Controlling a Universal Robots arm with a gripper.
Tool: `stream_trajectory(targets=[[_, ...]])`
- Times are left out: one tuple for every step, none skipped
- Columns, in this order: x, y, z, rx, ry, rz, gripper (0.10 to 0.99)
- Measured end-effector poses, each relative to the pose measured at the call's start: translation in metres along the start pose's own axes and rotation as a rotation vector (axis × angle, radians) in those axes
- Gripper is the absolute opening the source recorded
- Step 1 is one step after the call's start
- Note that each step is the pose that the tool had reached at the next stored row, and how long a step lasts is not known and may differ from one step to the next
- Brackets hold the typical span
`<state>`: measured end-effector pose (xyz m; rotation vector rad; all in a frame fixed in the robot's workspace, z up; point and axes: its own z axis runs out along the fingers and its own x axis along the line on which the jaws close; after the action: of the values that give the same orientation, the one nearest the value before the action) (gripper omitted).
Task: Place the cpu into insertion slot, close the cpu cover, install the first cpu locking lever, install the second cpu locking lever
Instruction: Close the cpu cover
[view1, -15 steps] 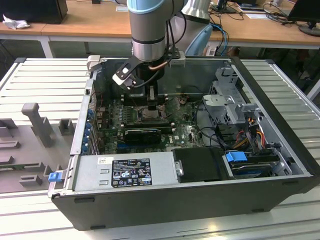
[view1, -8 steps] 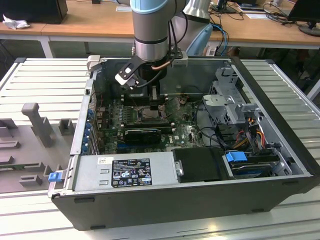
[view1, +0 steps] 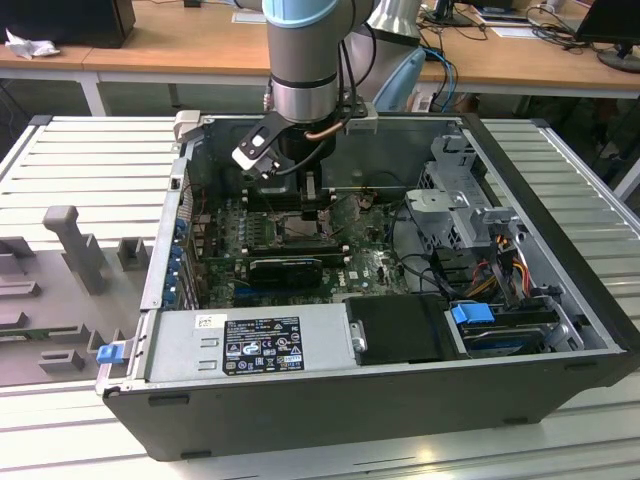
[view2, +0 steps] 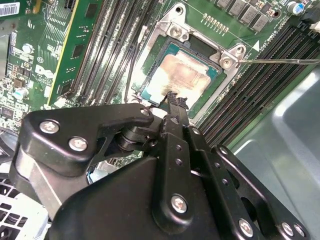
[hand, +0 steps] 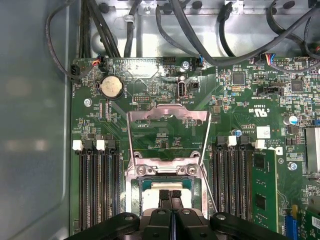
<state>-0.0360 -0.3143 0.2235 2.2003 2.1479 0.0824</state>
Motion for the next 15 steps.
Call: stream_trajectory(targets=[[0.0,0.0,0.0,0.0,0.0,0.0,0.106],[0.0,0.0001,0.0,0.0,0.0,0.0,0.106],[0.0,0.0001,0.0,0.0,0.0,0.0,0.106],[0.0,0.0001,0.0,0.0,0.0,0.0,0.106],[0.0,0.0002,0.0,0.0,0.0,0.0,0.106],[0.0001,0.0002,-0.0001,0.0,0.0001,0.0,0.106],[0.0,0.0002,-0.0005,0.0,-0.0001,0.0,0.106],[0.0,0.0003,-0.0013,0.0,0.0,0.0,0.106],[0.0,0.0004,-0.0022,0.0,-0.0001,0.0,0.106],[0.0,0.0004,-0.0032,0.0,-0.0002,0.0,0.106],[0.0,0.0006,-0.0044,0.0,-0.0002,0.0,0.106],[-0.0001,0.0007,-0.0066,0.0,-0.0002,0.0,0.106],[-0.0001,0.0009,-0.0086,0.0,-0.0003,0.0,0.106],[-0.0001,0.0011,-0.0106,0.0,-0.0002,0.0,0.106],[-0.0001,0.0012,-0.0124,0.0,-0.0002,0.0,0.106]])
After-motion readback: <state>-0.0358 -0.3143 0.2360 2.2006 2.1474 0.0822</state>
